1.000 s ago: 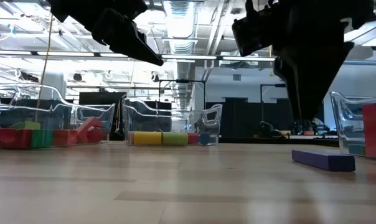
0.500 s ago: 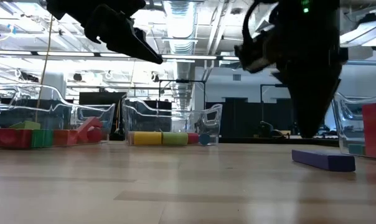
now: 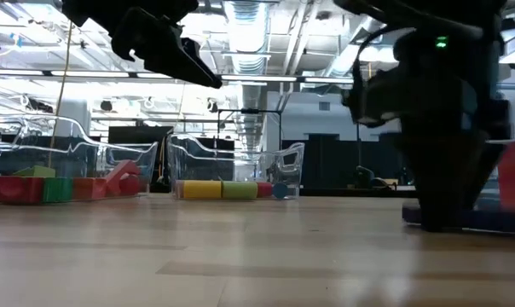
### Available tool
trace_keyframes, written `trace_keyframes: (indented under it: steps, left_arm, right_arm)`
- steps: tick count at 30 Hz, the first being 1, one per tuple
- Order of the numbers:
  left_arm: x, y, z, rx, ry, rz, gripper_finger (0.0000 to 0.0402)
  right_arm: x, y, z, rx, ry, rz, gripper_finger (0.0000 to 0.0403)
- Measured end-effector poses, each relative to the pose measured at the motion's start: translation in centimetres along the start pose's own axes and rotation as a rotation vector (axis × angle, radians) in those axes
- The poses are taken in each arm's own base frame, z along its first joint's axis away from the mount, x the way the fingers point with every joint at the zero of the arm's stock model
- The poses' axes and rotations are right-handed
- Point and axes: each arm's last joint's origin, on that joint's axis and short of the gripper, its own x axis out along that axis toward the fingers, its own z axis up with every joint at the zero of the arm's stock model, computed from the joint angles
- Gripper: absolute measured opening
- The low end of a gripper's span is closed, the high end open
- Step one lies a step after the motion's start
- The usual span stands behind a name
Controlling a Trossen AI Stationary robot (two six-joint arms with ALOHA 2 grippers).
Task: Sort blocks by size
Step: Put the purple rectangular block into the right transparent bin
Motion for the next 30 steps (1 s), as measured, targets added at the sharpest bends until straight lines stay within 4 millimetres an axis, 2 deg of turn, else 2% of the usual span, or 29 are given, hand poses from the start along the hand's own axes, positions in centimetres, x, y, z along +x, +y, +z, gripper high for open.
trace_keyframes:
  steps: [9,20,23,30]
  left_arm:
    - [0.00,0.00,0.00,-0.005,0.000,0.000,0.0202]
    - [0.01,0.02,0.08,-0.013,-0.008,0.002,0.0202]
    - [0.01,0.02,0.08,-0.014,-0.008,0.002,0.0202]
    - [0.01,0.02,0.08,-0.027,-0.008,0.002,0.0202]
  right_arm:
    - [0.19,-0.04,-0.16,-0.071,0.004,0.008,0.0244]
    - [0.26,-0.23,-0.24,-0.162,0.011,-0.013,0.0135]
    - [0.22,-0.19,-0.23,-0.177,0.010,-0.010,0.0133]
    - [-0.50,0.57,0.04,-0.243,0.001,0.017,0.0153]
